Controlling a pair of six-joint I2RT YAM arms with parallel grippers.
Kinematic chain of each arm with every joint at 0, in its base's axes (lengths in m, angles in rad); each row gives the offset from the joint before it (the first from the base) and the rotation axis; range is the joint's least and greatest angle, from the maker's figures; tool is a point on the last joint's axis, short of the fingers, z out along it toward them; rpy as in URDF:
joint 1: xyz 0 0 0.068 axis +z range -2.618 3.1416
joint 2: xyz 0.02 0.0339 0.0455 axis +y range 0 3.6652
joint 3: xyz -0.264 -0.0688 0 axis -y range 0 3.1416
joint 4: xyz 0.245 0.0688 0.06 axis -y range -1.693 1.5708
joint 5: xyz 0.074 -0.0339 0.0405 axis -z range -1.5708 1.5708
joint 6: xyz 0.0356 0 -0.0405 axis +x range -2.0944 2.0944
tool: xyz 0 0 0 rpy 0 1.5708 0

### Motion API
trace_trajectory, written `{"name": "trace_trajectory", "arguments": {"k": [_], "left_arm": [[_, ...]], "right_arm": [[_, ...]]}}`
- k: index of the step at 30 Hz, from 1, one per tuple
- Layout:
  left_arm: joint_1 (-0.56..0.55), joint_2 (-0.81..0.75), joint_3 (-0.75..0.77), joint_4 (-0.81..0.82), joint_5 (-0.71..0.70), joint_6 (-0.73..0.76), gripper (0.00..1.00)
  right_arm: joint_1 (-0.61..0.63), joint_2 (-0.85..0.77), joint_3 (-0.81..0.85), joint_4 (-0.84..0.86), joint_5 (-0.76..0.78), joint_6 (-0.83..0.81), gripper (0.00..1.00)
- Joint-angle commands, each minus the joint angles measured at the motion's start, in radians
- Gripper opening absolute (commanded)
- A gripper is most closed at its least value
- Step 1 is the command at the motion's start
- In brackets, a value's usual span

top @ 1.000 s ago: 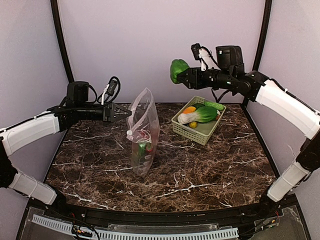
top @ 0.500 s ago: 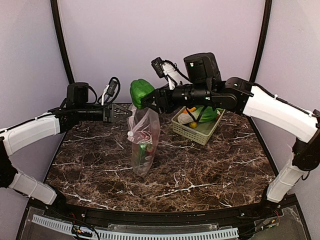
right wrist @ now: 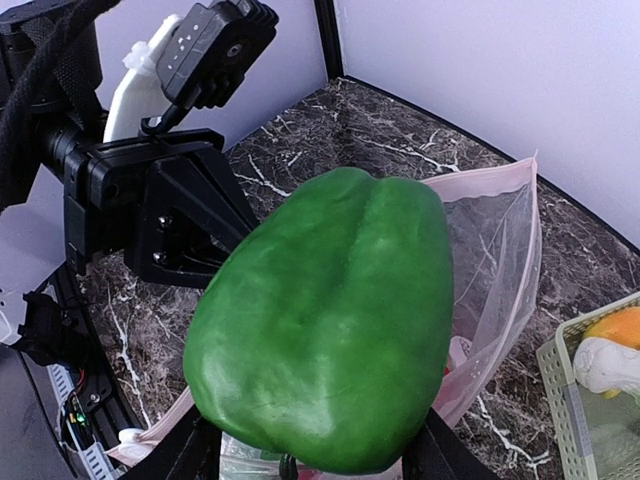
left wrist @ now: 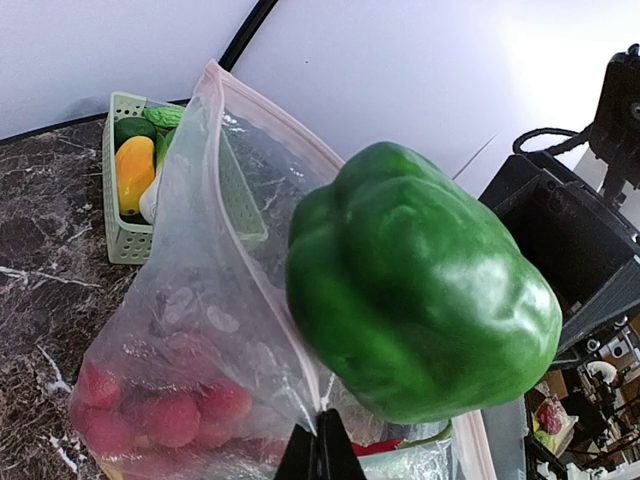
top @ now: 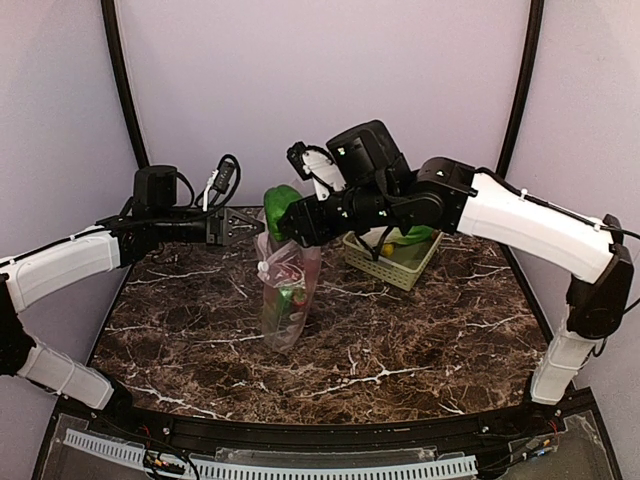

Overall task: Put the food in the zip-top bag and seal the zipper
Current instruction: Place the fake vegetable in the zipper food storage bag.

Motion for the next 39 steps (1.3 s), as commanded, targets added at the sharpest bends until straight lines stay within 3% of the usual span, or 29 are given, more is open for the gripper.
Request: {"name": "trace_trajectory", "arguments": {"k": [1,10,21,34,39], "left_arm": [[0.007,-0.038,-0.016,0.033,-0.011,0.007,0.01],[0.007,-0.029,-0.017,0.033,-0.013,0.006,0.01],[0.007,-0.019,-0.015,0.033,-0.009,0.006,0.01],[0.007,-0.012,-0.015,0.033,-0.006,0.005,0.01],[0.007,-0.015,-0.015,0.028,-0.013,0.010,0.01]], "right_arm": [[0.009,-0.011,0.038,-0.103,0.066,0.049,0.47],[0.008,0.028,0.112,-0.216,0.075,0.053,0.52],[0.008,0.024,0.158,-0.224,0.071,0.014,0.74],[0.009,-0.002,0.192,-0.201,0.107,-0.026,0.72],[0.009,-0.046,0.150,-0.171,0.192,-0.019,0.72]]}}
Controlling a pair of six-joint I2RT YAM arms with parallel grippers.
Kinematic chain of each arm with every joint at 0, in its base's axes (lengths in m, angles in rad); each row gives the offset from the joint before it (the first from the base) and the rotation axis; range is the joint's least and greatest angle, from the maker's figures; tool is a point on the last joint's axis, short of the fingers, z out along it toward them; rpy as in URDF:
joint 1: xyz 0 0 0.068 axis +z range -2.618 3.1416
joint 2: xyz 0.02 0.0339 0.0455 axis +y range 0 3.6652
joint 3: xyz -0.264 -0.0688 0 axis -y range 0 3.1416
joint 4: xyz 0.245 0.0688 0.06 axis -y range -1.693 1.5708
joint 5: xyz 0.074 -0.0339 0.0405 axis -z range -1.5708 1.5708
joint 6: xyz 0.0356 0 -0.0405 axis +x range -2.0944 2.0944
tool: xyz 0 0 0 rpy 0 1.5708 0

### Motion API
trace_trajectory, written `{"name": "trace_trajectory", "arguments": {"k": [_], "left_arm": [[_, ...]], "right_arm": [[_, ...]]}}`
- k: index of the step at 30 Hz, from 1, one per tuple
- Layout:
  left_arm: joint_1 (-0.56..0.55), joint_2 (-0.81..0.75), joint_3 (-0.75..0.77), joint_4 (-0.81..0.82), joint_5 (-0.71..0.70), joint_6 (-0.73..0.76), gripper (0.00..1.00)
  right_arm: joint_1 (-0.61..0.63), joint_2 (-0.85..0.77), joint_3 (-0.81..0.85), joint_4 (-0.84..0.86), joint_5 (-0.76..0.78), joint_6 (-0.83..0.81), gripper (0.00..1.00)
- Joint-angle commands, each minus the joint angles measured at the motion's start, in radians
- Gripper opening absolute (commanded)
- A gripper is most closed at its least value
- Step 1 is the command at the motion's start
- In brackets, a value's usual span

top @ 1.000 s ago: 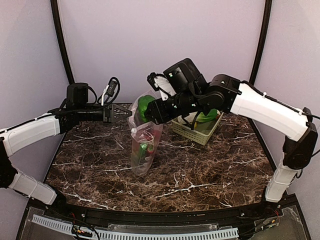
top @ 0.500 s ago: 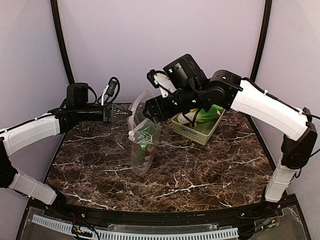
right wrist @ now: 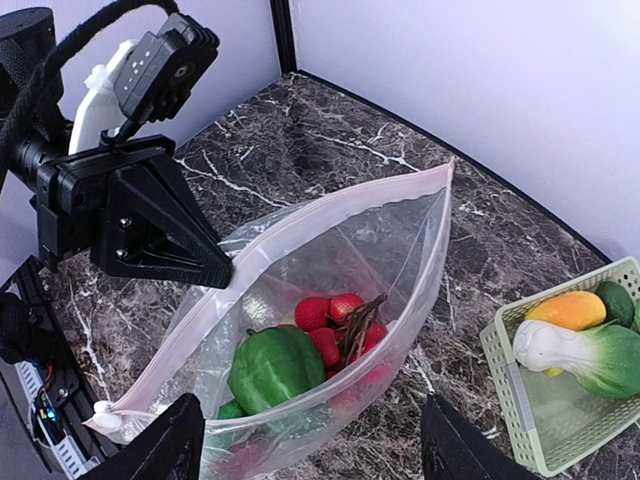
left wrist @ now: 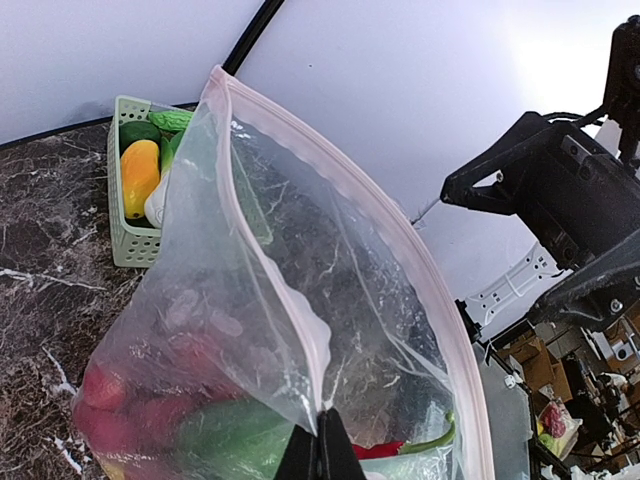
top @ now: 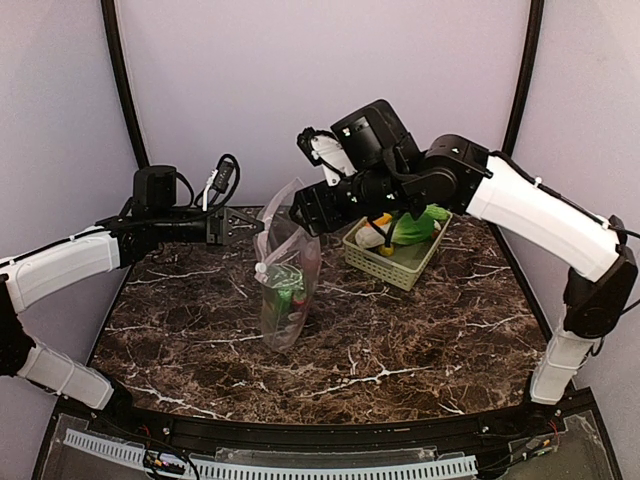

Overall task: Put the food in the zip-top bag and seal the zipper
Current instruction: Place the fake vegetable in the zipper food storage bag, then adjust the fake vegetable in the bin.

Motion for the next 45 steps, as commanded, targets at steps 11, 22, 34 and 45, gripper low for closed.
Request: {"name": "trace_trajectory", "arguments": {"k": [11,22,34,45], "left_arm": [[0.007,-0.020,-0.014,0.009,-0.020,0.024,0.01],[0.006,-0.015,-0.011,0.001,-0.023,0.029,0.01],[0.007,-0.017,-0.007,-0.014,-0.029,0.043,0.01],[0.007,0.003,-0.006,-0.012,-0.017,0.035,0.01]], "right_arm": [[-0.066,-0.215,-0.225,0.096,0.230,0.021,0.80],[-0.423,-0.223,-0.436,0.132,0.019,-0.001,0.79],[-0.833,-0.026,-0.449,0.239,-0.313,-0.096,0.71],[-1.027,0.256,-0.231,0.248,-0.462,-0.116,0.69]]}}
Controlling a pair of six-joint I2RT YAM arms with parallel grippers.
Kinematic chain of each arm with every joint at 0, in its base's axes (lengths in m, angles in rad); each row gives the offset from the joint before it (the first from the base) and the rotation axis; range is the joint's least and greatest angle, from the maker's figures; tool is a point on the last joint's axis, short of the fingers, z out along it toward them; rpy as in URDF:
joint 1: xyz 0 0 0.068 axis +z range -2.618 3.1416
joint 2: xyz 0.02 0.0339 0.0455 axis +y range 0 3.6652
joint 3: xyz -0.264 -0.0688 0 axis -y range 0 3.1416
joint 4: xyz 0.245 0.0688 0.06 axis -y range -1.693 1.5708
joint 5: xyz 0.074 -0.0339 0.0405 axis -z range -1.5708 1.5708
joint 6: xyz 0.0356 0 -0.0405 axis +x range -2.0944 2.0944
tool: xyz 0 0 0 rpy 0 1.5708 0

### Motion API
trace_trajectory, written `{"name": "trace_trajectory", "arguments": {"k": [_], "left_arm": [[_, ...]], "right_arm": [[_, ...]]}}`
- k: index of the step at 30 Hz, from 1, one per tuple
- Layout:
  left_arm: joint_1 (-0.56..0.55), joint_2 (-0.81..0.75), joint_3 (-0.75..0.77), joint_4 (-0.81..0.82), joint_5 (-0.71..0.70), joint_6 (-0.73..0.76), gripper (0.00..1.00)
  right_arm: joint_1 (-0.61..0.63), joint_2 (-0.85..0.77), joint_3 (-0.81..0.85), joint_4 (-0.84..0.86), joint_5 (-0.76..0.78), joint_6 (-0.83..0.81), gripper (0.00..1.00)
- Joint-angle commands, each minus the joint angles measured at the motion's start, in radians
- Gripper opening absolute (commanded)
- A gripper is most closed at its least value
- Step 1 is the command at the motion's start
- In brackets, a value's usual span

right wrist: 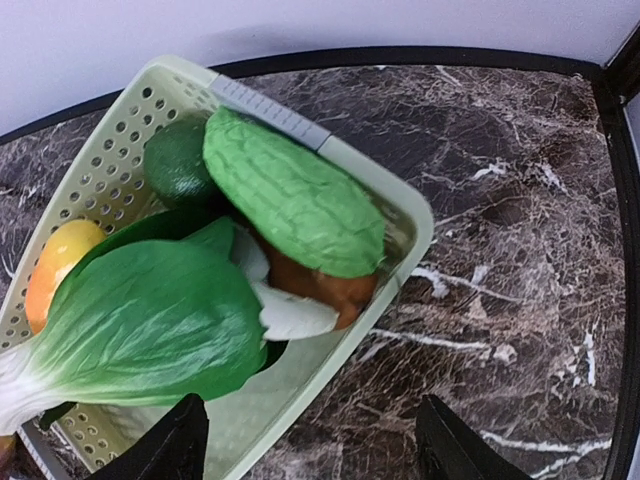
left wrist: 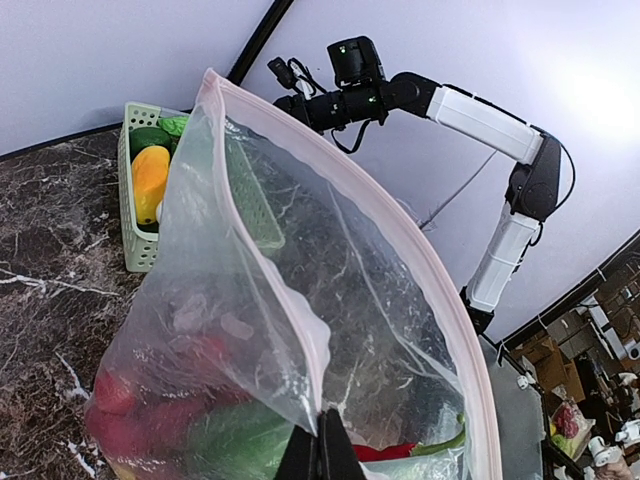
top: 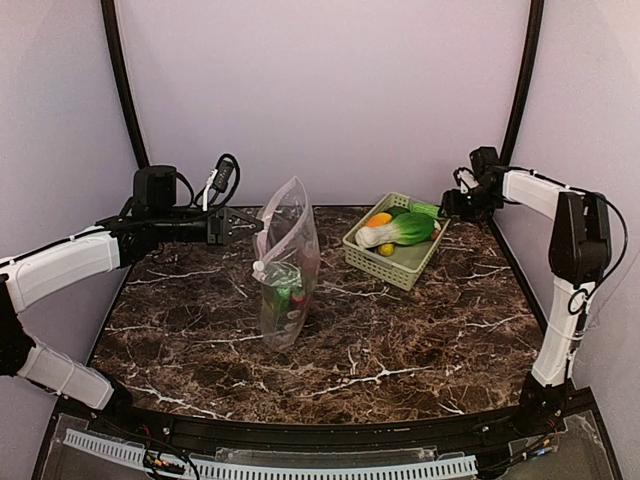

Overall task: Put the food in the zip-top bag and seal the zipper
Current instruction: Adjust the fake vegetable in the bin.

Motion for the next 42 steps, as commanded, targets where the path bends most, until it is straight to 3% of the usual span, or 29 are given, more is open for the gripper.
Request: {"name": "trace_trajectory", "arguments": {"k": [1,12,21,29,42], "left_arm": [[0.007,0.004,-0.005,-0.011,0.008,0.009,0.01],[0.007,0.012,-0.002,-0.017,0.008,0.013,0.01],[0.007,0.021,-0.002,-0.013,0.021,0.003,0.01],[0.007,0.030,-0.001,-0.007,0.034,-0.009,0.01],[0.007,0.036,0.000,-0.007,0.037,-0.012,0.01]], "right_arm": [[-0.032,0.062,0.098,0.028,-0.084,-0.028,0.69],[-0.064,0.244,0.315,0.004,-0.133,-0.046,0.63],[-0.063,0.325,0.387,0.003,-0.177,-0.066,0.62],[-0.063,0.324,0.349,-0.015,-0.256,-0.118,0.58],[-0.044,0.140,0.126,0.025,-0.291,-0.166,0.55]]}}
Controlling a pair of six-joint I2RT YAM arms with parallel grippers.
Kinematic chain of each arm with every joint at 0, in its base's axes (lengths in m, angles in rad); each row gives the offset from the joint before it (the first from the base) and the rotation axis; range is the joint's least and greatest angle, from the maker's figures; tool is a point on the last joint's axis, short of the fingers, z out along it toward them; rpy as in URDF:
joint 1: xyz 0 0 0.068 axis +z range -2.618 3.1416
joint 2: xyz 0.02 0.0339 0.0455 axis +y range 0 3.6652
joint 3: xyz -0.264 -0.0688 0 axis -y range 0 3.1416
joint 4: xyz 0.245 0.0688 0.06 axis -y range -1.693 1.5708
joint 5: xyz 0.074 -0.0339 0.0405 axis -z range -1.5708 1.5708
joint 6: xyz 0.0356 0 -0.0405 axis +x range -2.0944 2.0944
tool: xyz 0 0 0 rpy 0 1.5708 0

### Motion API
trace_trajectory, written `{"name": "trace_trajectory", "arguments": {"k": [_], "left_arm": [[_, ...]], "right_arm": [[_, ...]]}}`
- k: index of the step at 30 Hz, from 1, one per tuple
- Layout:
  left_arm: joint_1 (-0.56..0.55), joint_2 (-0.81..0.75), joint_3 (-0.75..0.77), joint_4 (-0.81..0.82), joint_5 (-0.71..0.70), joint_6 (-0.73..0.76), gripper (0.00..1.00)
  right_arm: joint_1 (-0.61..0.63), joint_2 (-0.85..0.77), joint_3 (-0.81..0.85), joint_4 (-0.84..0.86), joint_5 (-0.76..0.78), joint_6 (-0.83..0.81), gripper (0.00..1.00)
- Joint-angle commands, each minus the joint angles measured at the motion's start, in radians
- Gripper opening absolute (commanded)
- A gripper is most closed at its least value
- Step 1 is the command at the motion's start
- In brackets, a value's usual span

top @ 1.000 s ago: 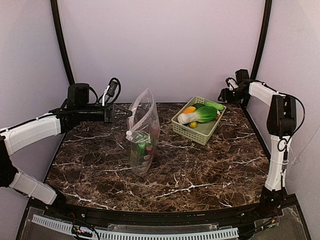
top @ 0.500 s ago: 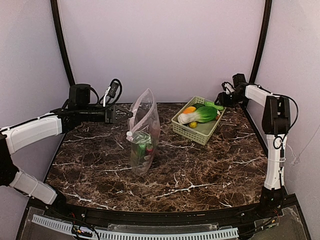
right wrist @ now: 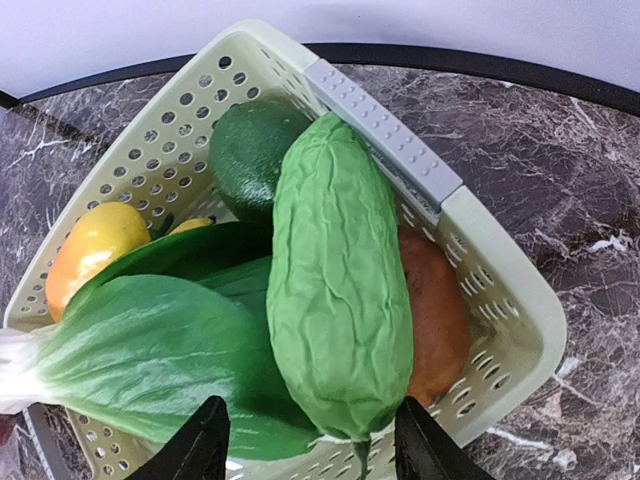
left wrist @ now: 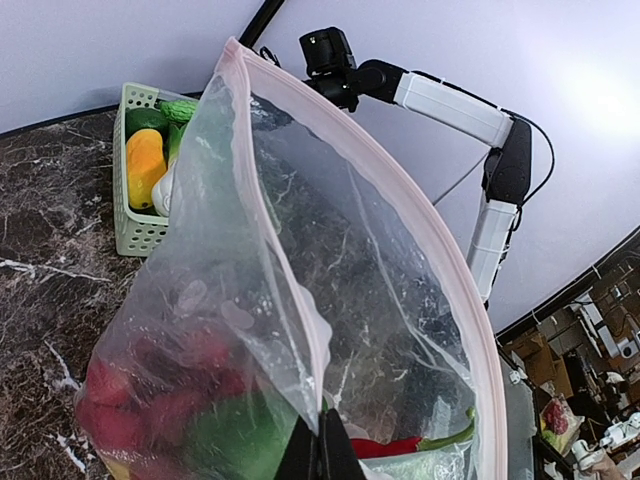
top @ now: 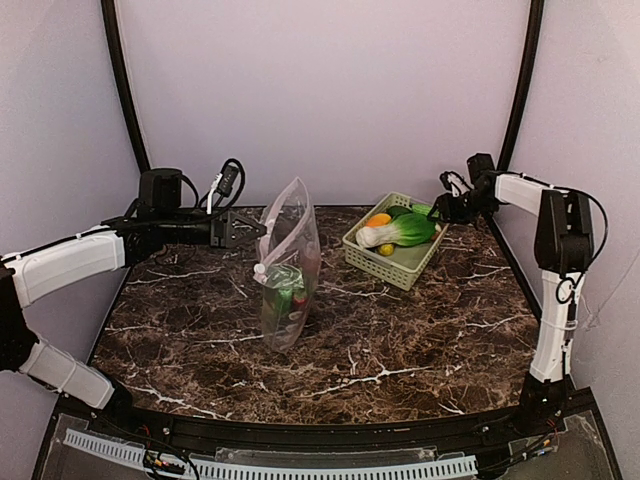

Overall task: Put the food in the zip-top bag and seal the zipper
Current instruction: Adjust the fake vegetable in the bin, then pick up the fake vegetable from the bin.

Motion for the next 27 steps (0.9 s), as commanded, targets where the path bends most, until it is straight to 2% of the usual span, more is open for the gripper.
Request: {"name": "trace_trajectory", "arguments": {"k": [1,12,18,27], "left_arm": [[0.007,0.002,0.000,-0.007,0.013,-0.006,0.01],[0.007,-0.002,0.002,-0.015,0.008,0.000,0.01],[0.007,-0.005,0.002,-0.014,0.011,0.000,0.01],[0.007,-0.004,0.004,-0.017,0.009,0.000,0.01]], "right_arm": [[0.007,-0.073,-0.041,0.021,0.000,-0.016,0.55],[0.005,0.031,0.030,0.032,0.081,0.040,0.58],[0.004,0.062,0.070,0.040,0.068,0.048,0.59],[0.005,0.088,0.089,0.049,0.060,0.056,0.51]]}}
